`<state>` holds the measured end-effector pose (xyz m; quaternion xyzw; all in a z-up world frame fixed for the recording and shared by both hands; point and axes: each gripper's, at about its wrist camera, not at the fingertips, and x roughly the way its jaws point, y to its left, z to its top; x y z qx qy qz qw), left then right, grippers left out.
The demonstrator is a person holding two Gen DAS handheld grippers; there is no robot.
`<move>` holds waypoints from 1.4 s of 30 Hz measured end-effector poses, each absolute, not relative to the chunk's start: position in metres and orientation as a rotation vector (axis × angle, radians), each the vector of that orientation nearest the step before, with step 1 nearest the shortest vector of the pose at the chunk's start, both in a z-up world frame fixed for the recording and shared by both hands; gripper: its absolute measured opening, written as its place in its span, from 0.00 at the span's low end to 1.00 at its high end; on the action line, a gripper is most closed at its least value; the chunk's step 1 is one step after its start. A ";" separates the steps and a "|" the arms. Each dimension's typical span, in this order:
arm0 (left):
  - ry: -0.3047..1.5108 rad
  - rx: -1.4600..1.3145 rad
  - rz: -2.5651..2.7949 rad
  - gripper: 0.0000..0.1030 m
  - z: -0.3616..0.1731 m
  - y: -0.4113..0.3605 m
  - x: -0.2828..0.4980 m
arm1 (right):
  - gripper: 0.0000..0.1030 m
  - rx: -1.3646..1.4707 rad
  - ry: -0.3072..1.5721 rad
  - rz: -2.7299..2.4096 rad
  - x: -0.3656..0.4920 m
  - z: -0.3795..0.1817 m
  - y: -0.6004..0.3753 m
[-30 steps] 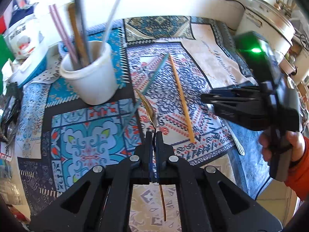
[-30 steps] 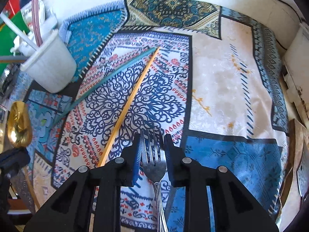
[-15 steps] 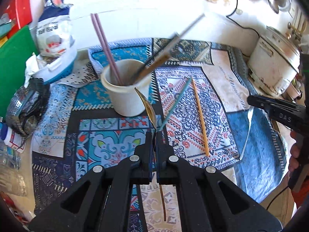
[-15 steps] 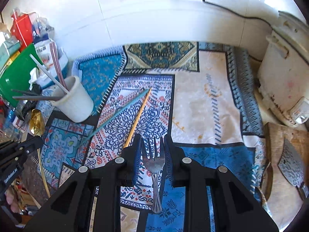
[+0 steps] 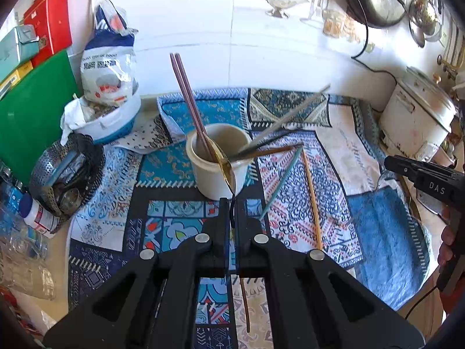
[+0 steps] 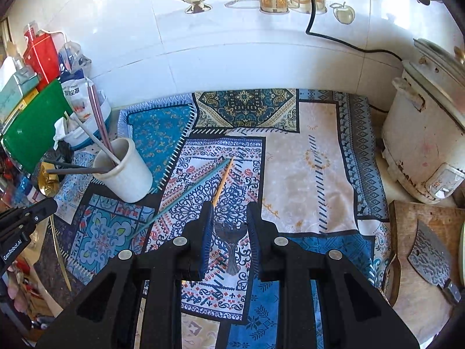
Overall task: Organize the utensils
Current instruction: 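Carry the gold spoon and silver fork up over the white cup with both tools, then lower the spoon and fork into the white cup and open both tools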
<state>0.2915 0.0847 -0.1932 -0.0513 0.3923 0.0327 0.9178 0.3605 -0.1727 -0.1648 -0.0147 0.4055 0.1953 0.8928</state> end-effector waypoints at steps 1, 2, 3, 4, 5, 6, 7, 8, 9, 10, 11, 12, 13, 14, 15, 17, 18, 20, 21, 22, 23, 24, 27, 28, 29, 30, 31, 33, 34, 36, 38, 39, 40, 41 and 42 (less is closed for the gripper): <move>0.799 -0.107 0.070 0.01 -0.191 0.086 0.292 | 0.20 -0.032 0.837 0.406 0.361 -0.163 -0.172; 0.790 -0.109 0.073 0.01 -0.188 0.088 0.293 | 0.20 -0.033 0.833 0.406 0.362 -0.161 -0.171; 0.782 -0.112 0.075 0.01 -0.185 0.090 0.293 | 0.21 -0.034 0.831 0.407 0.362 -0.160 -0.170; 0.774 -0.114 0.077 0.01 -0.182 0.091 0.293 | 0.20 -0.034 0.828 0.409 0.364 -0.157 -0.168; 0.764 -0.116 0.081 0.01 -0.179 0.092 0.294 | 0.20 -0.033 0.827 0.410 0.365 -0.155 -0.167; 0.754 -0.118 0.084 0.01 -0.175 0.094 0.295 | 0.20 -0.033 0.824 0.413 0.366 -0.153 -0.166; 0.747 -0.122 0.086 0.01 -0.173 0.096 0.296 | 0.20 -0.035 0.818 0.415 0.368 -0.150 -0.165; 0.738 -0.127 0.089 0.01 -0.169 0.099 0.298 | 0.20 -0.039 0.807 0.415 0.369 -0.145 -0.163; 0.729 -0.132 0.093 0.01 -0.166 0.101 0.299 | 0.21 -0.042 0.800 0.418 0.370 -0.142 -0.162; 0.720 -0.138 0.098 0.01 -0.163 0.104 0.301 | 0.21 -0.044 0.791 0.422 0.372 -0.138 -0.160; 0.712 -0.142 0.101 0.01 -0.160 0.107 0.303 | 0.21 -0.045 0.781 0.424 0.374 -0.134 -0.158; 0.704 -0.146 0.107 0.01 -0.157 0.109 0.305 | 0.21 -0.047 0.774 0.427 0.376 -0.130 -0.157; 0.696 -0.150 0.111 0.01 -0.155 0.111 0.307 | 0.21 -0.050 0.769 0.431 0.379 -0.127 -0.155; 0.688 -0.155 0.115 0.01 -0.152 0.113 0.309 | 0.21 -0.049 0.764 0.433 0.383 -0.123 -0.152; 0.680 -0.159 0.119 0.01 -0.149 0.115 0.311 | 0.21 -0.049 0.760 0.438 0.386 -0.119 -0.150; 0.661 -0.162 0.129 0.01 -0.144 0.119 0.316 | 0.21 -0.050 0.747 0.450 0.391 -0.113 -0.145; 0.651 -0.160 0.136 0.01 -0.140 0.121 0.319 | 0.21 -0.053 0.738 0.454 0.393 -0.109 -0.142; 0.635 -0.158 0.148 0.01 -0.135 0.125 0.325 | 0.21 -0.059 0.719 0.470 0.397 -0.101 -0.136; 0.626 -0.159 0.155 0.01 -0.132 0.127 0.328 | 0.21 -0.059 0.712 0.480 0.398 -0.097 -0.133; 0.618 -0.161 0.159 0.01 -0.129 0.129 0.332 | 0.21 -0.059 0.701 0.491 0.400 -0.092 -0.128; 0.609 -0.161 0.166 0.01 -0.126 0.132 0.336 | 0.21 -0.061 0.691 0.501 0.402 -0.088 -0.125; 0.600 -0.161 0.173 0.01 -0.123 0.134 0.339 | 0.21 -0.061 0.681 0.510 0.403 -0.084 -0.121; 0.576 -0.158 0.191 0.01 -0.116 0.138 0.351 | 0.21 -0.056 0.656 0.553 0.409 -0.071 -0.108; 0.569 -0.158 0.197 0.01 -0.115 0.139 0.356 | 0.21 -0.054 0.648 0.566 0.411 -0.068 -0.104; 0.562 -0.158 0.202 0.01 -0.114 0.140 0.360 | 0.21 -0.055 0.642 0.581 0.412 -0.065 -0.100; 0.555 -0.159 0.207 0.01 -0.113 0.141 0.365 | 0.21 -0.055 0.635 0.596 0.413 -0.062 -0.097; 0.550 -0.159 0.211 0.01 -0.112 0.141 0.370 | 0.21 -0.055 0.629 0.612 0.415 -0.059 -0.092; 0.541 -0.162 0.222 0.01 -0.113 0.142 0.380 | 0.21 -0.054 0.619 0.643 0.416 -0.055 -0.083; 0.539 -0.164 0.226 0.01 -0.114 0.142 0.384 | 0.21 -0.054 0.616 0.664 0.418 -0.053 -0.077; 0.540 -0.173 0.240 0.01 -0.117 0.145 0.395 | 0.21 -0.054 0.615 0.698 0.419 -0.051 -0.068; 0.539 -0.186 0.253 0.01 -0.122 0.147 0.404 | 0.21 -0.055 0.618 0.728 0.420 -0.052 -0.061; 0.541 -0.193 0.259 0.01 -0.125 0.149 0.409 | 0.21 -0.055 0.622 0.740 0.422 -0.053 -0.057; 0.545 -0.199 0.262 0.01 -0.128 0.150 0.413 | 0.21 -0.057 0.628 0.757 0.422 -0.055 -0.052; 0.551 -0.206 0.266 0.01 -0.132 0.152 0.418 | 0.21 -0.057 0.634 0.770 0.423 -0.057 -0.049; 0.558 -0.211 0.270 0.01 -0.136 0.153 0.422 | 0.21 -0.055 0.643 0.783 0.424 -0.059 -0.045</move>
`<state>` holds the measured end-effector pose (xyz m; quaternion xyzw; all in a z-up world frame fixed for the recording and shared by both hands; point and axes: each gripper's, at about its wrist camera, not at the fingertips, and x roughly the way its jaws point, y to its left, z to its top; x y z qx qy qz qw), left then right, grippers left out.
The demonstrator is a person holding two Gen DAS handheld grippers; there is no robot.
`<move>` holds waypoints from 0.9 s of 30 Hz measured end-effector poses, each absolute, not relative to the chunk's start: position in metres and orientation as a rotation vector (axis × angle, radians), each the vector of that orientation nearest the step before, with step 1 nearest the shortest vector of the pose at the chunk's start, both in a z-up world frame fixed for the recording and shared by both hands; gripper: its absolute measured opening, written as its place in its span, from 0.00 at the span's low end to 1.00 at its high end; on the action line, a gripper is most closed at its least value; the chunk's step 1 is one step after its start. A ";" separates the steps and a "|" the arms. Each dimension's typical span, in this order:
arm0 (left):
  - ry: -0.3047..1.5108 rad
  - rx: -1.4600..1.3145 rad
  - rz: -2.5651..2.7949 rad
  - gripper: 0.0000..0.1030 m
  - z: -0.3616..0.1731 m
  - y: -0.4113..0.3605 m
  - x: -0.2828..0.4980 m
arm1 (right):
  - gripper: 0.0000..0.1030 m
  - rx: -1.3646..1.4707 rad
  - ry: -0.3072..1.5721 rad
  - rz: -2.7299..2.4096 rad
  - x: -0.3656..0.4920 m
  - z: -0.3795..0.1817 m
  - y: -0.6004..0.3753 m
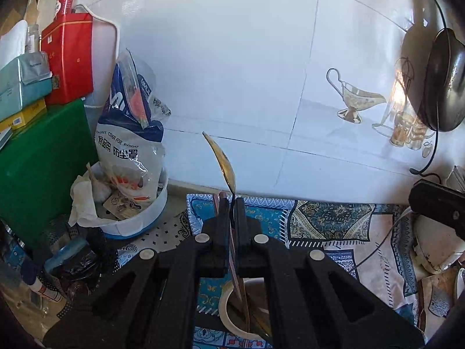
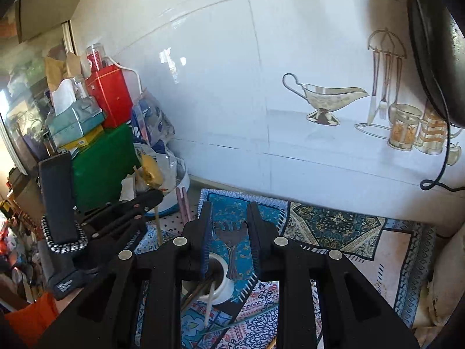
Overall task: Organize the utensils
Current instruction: 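Lower the spoon and fork into the white cup and open both tools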
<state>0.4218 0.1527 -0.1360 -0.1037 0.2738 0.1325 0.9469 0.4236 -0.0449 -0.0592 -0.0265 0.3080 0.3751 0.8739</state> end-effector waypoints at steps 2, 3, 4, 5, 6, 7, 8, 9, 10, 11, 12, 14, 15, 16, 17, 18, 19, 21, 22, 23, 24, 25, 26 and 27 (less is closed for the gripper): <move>0.565 -0.216 0.280 0.01 -0.144 0.154 0.428 | 0.21 -0.050 0.665 0.810 0.425 -0.064 -0.040; 0.570 -0.217 0.284 0.01 -0.149 0.154 0.430 | 0.21 -0.047 0.675 0.819 0.426 -0.066 -0.038; 0.576 -0.217 0.290 0.01 -0.153 0.155 0.433 | 0.21 -0.046 0.685 0.829 0.426 -0.069 -0.034; 0.583 -0.218 0.295 0.01 -0.158 0.155 0.435 | 0.21 -0.047 0.696 0.840 0.427 -0.072 -0.031; 0.589 -0.220 0.299 0.01 -0.162 0.155 0.436 | 0.21 -0.049 0.705 0.848 0.427 -0.076 -0.029; 0.595 -0.222 0.302 0.01 -0.166 0.155 0.437 | 0.21 -0.053 0.711 0.851 0.427 -0.078 -0.027; 0.610 -0.226 0.302 0.01 -0.170 0.156 0.438 | 0.21 -0.060 0.718 0.854 0.426 -0.081 -0.024; 0.620 -0.226 0.303 0.01 -0.174 0.156 0.438 | 0.21 -0.068 0.725 0.856 0.426 -0.085 -0.022; 0.629 -0.224 0.305 0.01 -0.178 0.155 0.438 | 0.21 -0.084 0.733 0.853 0.426 -0.089 -0.019; 0.636 -0.222 0.303 0.01 -0.181 0.155 0.438 | 0.21 -0.099 0.737 0.847 0.426 -0.092 -0.016; 0.644 -0.219 0.300 0.01 -0.184 0.154 0.437 | 0.21 -0.115 0.741 0.841 0.426 -0.096 -0.014; 0.652 -0.204 0.297 0.01 -0.188 0.151 0.435 | 0.21 -0.140 0.762 0.837 0.426 -0.104 -0.012; 0.660 -0.197 0.291 0.01 -0.190 0.149 0.434 | 0.21 -0.151 0.772 0.835 0.426 -0.108 -0.011; 0.672 -0.193 0.282 0.01 -0.193 0.147 0.433 | 0.21 -0.163 0.783 0.831 0.426 -0.112 -0.010; 0.682 -0.191 0.276 0.01 -0.195 0.146 0.433 | 0.21 -0.174 0.797 0.828 0.427 -0.116 -0.010; 0.692 -0.190 0.271 0.01 -0.197 0.145 0.432 | 0.21 -0.180 0.810 0.826 0.428 -0.119 -0.011; 0.702 -0.189 0.267 0.01 -0.199 0.143 0.431 | 0.21 -0.187 0.826 0.823 0.429 -0.122 -0.011; 0.721 -0.186 0.261 0.01 -0.202 0.142 0.428 | 0.21 -0.201 0.848 0.817 0.431 -0.127 -0.012; 0.730 -0.186 0.258 0.01 -0.203 0.141 0.427 | 0.21 -0.209 0.860 0.811 0.432 -0.129 -0.012; 0.742 -0.189 0.252 0.01 -0.204 0.141 0.425 | 0.21 -0.213 0.871 0.808 0.433 -0.130 -0.013; 0.751 -0.195 0.243 0.01 -0.205 0.141 0.424 | 0.21 -0.216 0.878 0.808 0.433 -0.130 -0.013; 0.760 -0.200 0.235 0.01 -0.206 0.141 0.422 | 0.21 -0.217 0.881 0.810 0.433 -0.129 -0.014; 0.768 -0.204 0.226 0.01 -0.206 0.140 0.421 | 0.21 -0.217 0.881 0.810 0.433 -0.128 -0.015; 0.770 -0.205 0.219 0.01 -0.205 0.140 0.419 | 0.21 -0.218 0.880 0.811 0.432 -0.127 -0.016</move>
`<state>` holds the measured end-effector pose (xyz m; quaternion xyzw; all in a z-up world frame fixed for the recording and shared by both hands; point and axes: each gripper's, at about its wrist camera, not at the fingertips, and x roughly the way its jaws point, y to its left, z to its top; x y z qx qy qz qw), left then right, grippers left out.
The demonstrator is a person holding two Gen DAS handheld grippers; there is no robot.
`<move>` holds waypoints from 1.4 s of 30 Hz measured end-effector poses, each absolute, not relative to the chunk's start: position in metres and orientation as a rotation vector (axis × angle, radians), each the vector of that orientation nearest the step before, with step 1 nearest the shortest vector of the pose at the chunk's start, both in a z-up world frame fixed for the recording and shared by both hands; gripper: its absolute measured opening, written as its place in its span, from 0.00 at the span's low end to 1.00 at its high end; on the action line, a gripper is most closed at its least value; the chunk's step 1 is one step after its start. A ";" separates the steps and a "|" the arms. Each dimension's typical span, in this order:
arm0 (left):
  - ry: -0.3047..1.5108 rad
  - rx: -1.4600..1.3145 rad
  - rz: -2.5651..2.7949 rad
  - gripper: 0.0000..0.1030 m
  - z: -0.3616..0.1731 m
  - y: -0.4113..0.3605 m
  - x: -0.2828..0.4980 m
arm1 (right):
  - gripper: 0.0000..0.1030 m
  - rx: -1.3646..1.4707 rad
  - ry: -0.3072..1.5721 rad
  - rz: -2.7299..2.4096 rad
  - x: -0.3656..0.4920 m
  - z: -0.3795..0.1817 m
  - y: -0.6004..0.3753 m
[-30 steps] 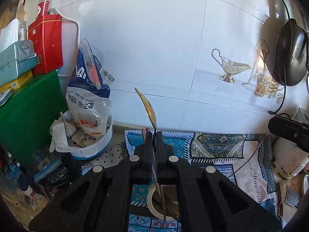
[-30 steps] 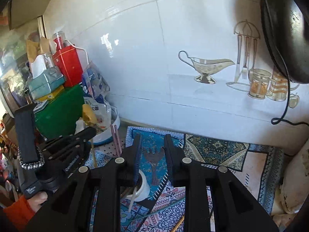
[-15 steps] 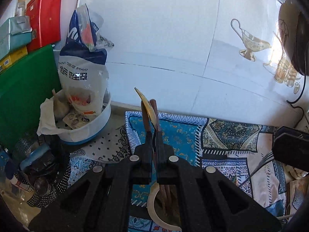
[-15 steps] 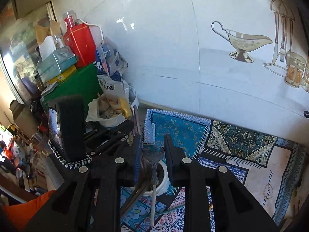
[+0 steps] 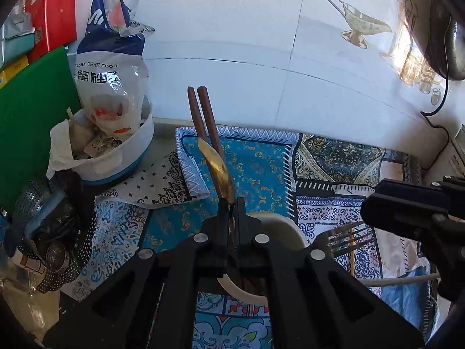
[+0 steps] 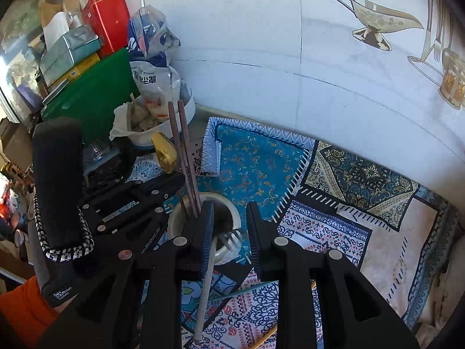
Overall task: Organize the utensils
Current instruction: 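Lower the spoon and fork into the white cup and open both tools, then move the left tool to the teal chopstick while the right tool reaches the yellow chopstick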
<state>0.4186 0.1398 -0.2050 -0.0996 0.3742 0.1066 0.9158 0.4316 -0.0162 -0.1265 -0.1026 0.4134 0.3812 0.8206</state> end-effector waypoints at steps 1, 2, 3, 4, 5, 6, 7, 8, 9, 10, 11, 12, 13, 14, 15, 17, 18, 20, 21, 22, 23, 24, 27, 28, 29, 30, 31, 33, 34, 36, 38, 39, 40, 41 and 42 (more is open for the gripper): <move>0.769 -0.205 0.214 0.01 -0.203 0.139 0.416 | 0.21 -0.221 0.878 0.813 0.430 -0.125 -0.017; 0.767 -0.200 0.209 0.01 -0.200 0.137 0.413 | 0.21 -0.222 0.875 0.813 0.429 -0.123 -0.018; 0.763 -0.196 0.205 0.01 -0.197 0.136 0.410 | 0.21 -0.221 0.872 0.812 0.428 -0.121 -0.019; 0.757 -0.191 0.198 0.01 -0.194 0.134 0.407 | 0.21 -0.216 0.868 0.812 0.426 -0.118 -0.020; 0.749 -0.185 0.189 0.01 -0.189 0.133 0.404 | 0.21 -0.212 0.864 0.810 0.425 -0.116 -0.022; 0.741 -0.179 0.181 0.01 -0.184 0.130 0.400 | 0.21 -0.208 0.860 0.807 0.424 -0.113 -0.023; 0.735 -0.171 0.175 0.01 -0.179 0.129 0.397 | 0.21 -0.202 0.854 0.804 0.422 -0.110 -0.026; 0.728 -0.162 0.169 0.02 -0.174 0.126 0.394 | 0.21 -0.194 0.848 0.799 0.420 -0.107 -0.028; 0.720 -0.153 0.164 0.03 -0.169 0.124 0.390 | 0.21 -0.184 0.840 0.794 0.418 -0.103 -0.031; 0.714 -0.145 0.160 0.04 -0.164 0.123 0.386 | 0.21 -0.176 0.833 0.789 0.417 -0.099 -0.035; 0.709 -0.140 0.157 0.06 -0.160 0.122 0.382 | 0.21 -0.168 0.825 0.783 0.415 -0.097 -0.038; 0.705 -0.135 0.153 0.08 -0.156 0.121 0.378 | 0.21 -0.160 0.817 0.775 0.413 -0.093 -0.042; 0.702 -0.133 0.150 0.09 -0.154 0.120 0.375 | 0.21 -0.153 0.805 0.761 0.411 -0.089 -0.048; 0.699 -0.132 0.147 0.13 -0.151 0.120 0.370 | 0.22 -0.147 0.797 0.749 0.409 -0.086 -0.051; 0.698 -0.132 0.144 0.18 -0.149 0.120 0.366 | 0.22 -0.138 0.787 0.736 0.407 -0.083 -0.057; 0.699 -0.133 0.139 0.23 -0.146 0.121 0.358 | 0.22 -0.123 0.772 0.708 0.404 -0.078 -0.068; 0.703 -0.132 0.138 0.27 -0.146 0.122 0.355 | 0.23 -0.118 0.766 0.693 0.402 -0.076 -0.073; 0.714 -0.132 0.135 0.31 -0.148 0.123 0.349 | 0.24 -0.109 0.753 0.652 0.399 -0.074 -0.085; 0.722 -0.132 0.133 0.32 -0.151 0.124 0.346 | 0.26 -0.103 0.751 0.633 0.398 -0.073 -0.091; 0.733 -0.132 0.131 0.32 -0.154 0.125 0.344 | 0.28 -0.096 0.751 0.615 0.396 -0.074 -0.097; 0.748 -0.131 0.129 0.32 -0.158 0.125 0.342 | 0.29 -0.087 0.755 0.598 0.395 -0.075 -0.104; 0.767 -0.132 0.125 0.32 -0.164 0.126 0.340 | 0.30 -0.079 0.762 0.584 0.394 -0.077 -0.109; 0.825 -0.144 0.113 0.32 -0.184 0.127 0.336 | 0.30 -0.071 0.794 0.533 0.392 -0.089 -0.124; 0.845 -0.150 0.108 0.32 -0.191 0.127 0.335 | 0.30 -0.072 0.813 0.513 0.391 -0.096 -0.129; 0.870 -0.156 0.100 0.32 -0.201 0.126 0.333 | 0.30 -0.074 0.831 0.497 0.391 -0.103 -0.132; 0.893 -0.158 0.095 0.32 -0.209 0.126 0.333 | 0.30 -0.075 0.849 0.483 0.390 -0.109 -0.135; 0.913 -0.160 0.091 0.32 -0.218 0.125 0.332 | 0.30 -0.074 0.873 0.469 0.389 -0.118 -0.138; 0.960 -0.173 0.076 0.32 -0.236 0.122 0.330 | 0.30 -0.080 0.925 0.439 0.387 -0.137 -0.144; 0.982 -0.181 0.066 0.32 -0.245 0.120 0.329 | 0.30 -0.084 0.947 0.428 0.386 -0.146 -0.146; 1.020 -0.180 0.045 0.32 -0.261 0.114 0.329 | 0.30 -0.090 0.992 0.417 0.382 -0.162 -0.148; 1.051 -0.168 0.029 0.32 -0.276 0.107 0.330 | 0.30 -0.102 1.040 0.406 0.378 -0.181 -0.148; 1.066 -0.167 0.017 0.32 -0.282 0.104 0.331 | 0.30 -0.109 1.061 0.403 0.376 -0.189 -0.148; 1.083 -0.168 0.003 0.32 -0.290 0.099 0.332 | 0.30 -0.111 1.088 0.401 0.374 -0.199 -0.147; 1.095 -0.166 -0.009 0.32 -0.295 0.096 0.334 | 0.30 -0.109 1.110 0.402 0.372 -0.207 -0.146; 1.102 -0.161 -0.020 0.32 -0.299 0.092 0.336 | 0.30 -0.105 1.131 0.403 0.371 -0.214 -0.145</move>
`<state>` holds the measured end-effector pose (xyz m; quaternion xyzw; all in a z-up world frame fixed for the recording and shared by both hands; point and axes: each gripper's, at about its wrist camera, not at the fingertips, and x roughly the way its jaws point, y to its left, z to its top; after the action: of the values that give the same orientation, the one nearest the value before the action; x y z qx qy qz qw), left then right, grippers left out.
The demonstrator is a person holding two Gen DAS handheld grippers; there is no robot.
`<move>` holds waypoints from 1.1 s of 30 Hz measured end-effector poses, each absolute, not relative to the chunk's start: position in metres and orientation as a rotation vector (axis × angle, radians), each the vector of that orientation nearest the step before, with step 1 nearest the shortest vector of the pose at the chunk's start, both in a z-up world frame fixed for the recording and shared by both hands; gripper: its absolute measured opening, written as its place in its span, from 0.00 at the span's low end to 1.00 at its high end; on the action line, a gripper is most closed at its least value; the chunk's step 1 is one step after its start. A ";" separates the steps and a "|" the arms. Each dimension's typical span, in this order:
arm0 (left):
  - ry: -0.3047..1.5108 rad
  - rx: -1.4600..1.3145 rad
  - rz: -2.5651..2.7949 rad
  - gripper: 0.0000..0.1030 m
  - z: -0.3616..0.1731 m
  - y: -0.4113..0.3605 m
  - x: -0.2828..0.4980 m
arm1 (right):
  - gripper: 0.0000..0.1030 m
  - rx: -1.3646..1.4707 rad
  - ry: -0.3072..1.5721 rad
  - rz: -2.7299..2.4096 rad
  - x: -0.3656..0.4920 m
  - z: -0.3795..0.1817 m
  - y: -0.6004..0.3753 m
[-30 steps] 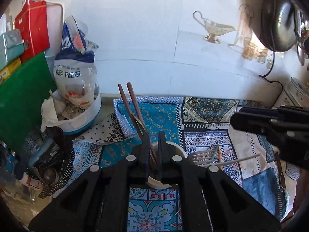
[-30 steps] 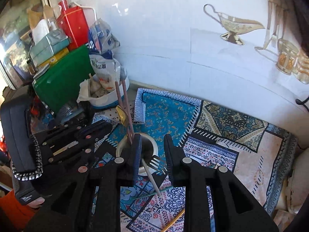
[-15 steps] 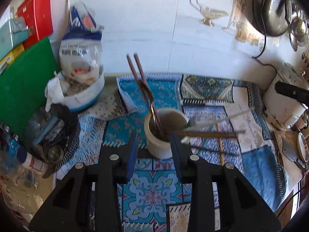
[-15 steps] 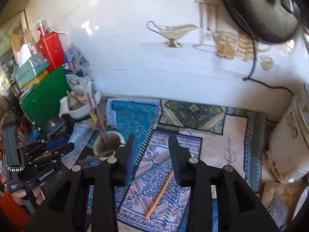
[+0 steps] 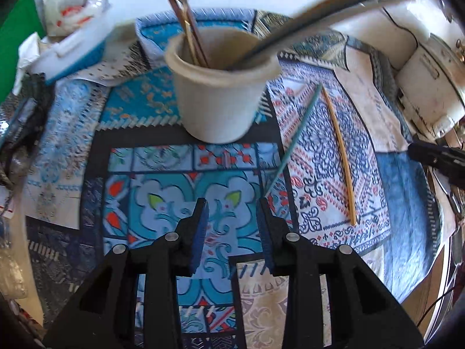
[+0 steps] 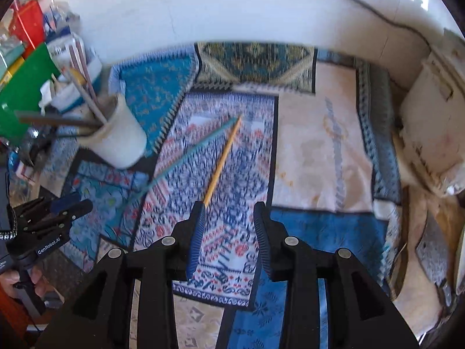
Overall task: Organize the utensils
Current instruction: 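Move the left tool to the teal chopstick while the right tool reaches the yellow chopstick, then grasp the teal chopstick with the left tool while the right tool grasps the yellow chopstick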
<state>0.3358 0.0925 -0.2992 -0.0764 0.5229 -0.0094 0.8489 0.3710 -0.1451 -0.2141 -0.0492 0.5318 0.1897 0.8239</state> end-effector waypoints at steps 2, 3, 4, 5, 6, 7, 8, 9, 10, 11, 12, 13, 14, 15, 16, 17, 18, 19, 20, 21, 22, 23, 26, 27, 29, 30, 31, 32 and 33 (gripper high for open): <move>1.113 -0.147 -0.041 0.32 -0.308 0.084 0.339 | 0.30 -0.091 1.177 0.414 0.368 -0.231 -0.141; 1.116 -0.142 -0.055 0.32 -0.311 0.080 0.341 | 0.30 -0.090 1.198 0.422 0.366 -0.239 -0.138; 1.116 -0.135 -0.066 0.32 -0.314 0.076 0.344 | 0.30 -0.091 1.211 0.426 0.363 -0.243 -0.135; 1.118 -0.129 -0.073 0.32 -0.317 0.074 0.346 | 0.30 -0.090 1.227 0.433 0.362 -0.249 -0.132; 1.120 -0.123 -0.082 0.32 -0.320 0.070 0.348 | 0.30 -0.086 1.244 0.442 0.361 -0.255 -0.129; 1.123 -0.121 -0.093 0.32 -0.322 0.068 0.350 | 0.30 -0.081 1.256 0.448 0.361 -0.258 -0.126; 1.124 -0.117 -0.102 0.32 -0.323 0.065 0.352 | 0.30 -0.073 1.269 0.459 0.361 -0.262 -0.124; 1.123 -0.110 -0.111 0.32 -0.323 0.062 0.354 | 0.30 -0.069 1.277 0.466 0.360 -0.265 -0.121; 1.120 -0.095 -0.123 0.32 -0.324 0.058 0.355 | 0.30 -0.069 1.281 0.469 0.359 -0.268 -0.119; 1.119 -0.080 -0.129 0.32 -0.325 0.056 0.357 | 0.30 -0.074 1.282 0.468 0.358 -0.270 -0.117; 1.119 -0.064 -0.131 0.32 -0.325 0.053 0.359 | 0.30 -0.081 1.281 0.467 0.358 -0.271 -0.116; 1.120 -0.049 -0.132 0.32 -0.327 0.050 0.361 | 0.30 -0.087 1.282 0.467 0.357 -0.274 -0.113; 1.122 -0.042 -0.130 0.31 -0.329 0.049 0.363 | 0.30 -0.091 1.285 0.468 0.357 -0.277 -0.111; 1.109 -0.038 -0.124 0.27 -0.328 0.048 0.364 | 0.30 -0.095 1.288 0.467 0.356 -0.279 -0.109; 1.108 -0.044 -0.125 0.24 -0.329 0.048 0.366 | 0.30 -0.099 1.279 0.462 0.356 -0.280 -0.108; 1.103 -0.053 -0.124 0.23 -0.329 0.048 0.368 | 0.30 -0.106 1.261 0.459 0.355 -0.279 -0.106; 1.102 -0.061 -0.123 0.21 -0.329 0.049 0.370 | 0.27 -0.116 1.262 0.459 0.354 -0.279 -0.105; 1.100 -0.064 -0.120 0.19 -0.329 0.049 0.372 | 0.22 -0.122 1.250 0.451 0.354 -0.279 -0.103; 1.096 -0.066 -0.116 0.16 -0.330 0.047 0.375 | 0.18 -0.122 1.249 0.450 0.354 -0.280 -0.103; 1.095 -0.071 -0.117 0.13 -0.329 0.048 0.376 | 0.14 -0.123 1.242 0.447 0.354 -0.279 -0.102; 1.094 -0.081 -0.121 0.10 -0.330 0.048 0.377 | 0.09 -0.119 1.240 0.444 0.354 -0.280 -0.103; 1.095 -0.090 -0.123 0.05 -0.330 0.049 0.377 | 0.09 -0.106 1.241 0.445 0.354 -0.280 -0.104; 1.100 -0.126 -0.139 0.04 -0.330 0.050 0.379 | 0.08 -0.052 1.252 0.451 0.356 -0.280 -0.110; 1.100 -0.128 -0.142 0.03 -0.330 0.049 0.377 | 0.07 -0.036 1.258 0.453 0.355 -0.280 -0.113; 1.109 -0.115 -0.158 0.02 -0.330 0.047 0.369 | 0.07 -0.023 1.266 0.454 0.351 -0.279 -0.118; 1.117 -0.104 -0.170 0.01 -0.329 0.047 0.363 | 0.06 -0.020 1.268 0.454 0.348 -0.279 -0.117; 1.125 -0.088 -0.181 0.01 -0.328 0.046 0.358 | 0.06 -0.017 1.272 0.457 0.344 -0.279 -0.122; 1.134 -0.068 -0.191 0.01 -0.328 0.046 0.352 | 0.06 -0.015 1.277 0.458 0.340 -0.279 -0.126; 1.144 -0.055 -0.201 0.01 -0.328 0.046 0.346 | 0.06 -0.020 1.280 0.455 0.335 -0.279 -0.132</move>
<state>0.3462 0.0464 -0.3276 -0.0258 0.5405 -0.0950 0.8356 0.3354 -0.1318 -0.2794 -0.0091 0.5919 0.2102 0.7781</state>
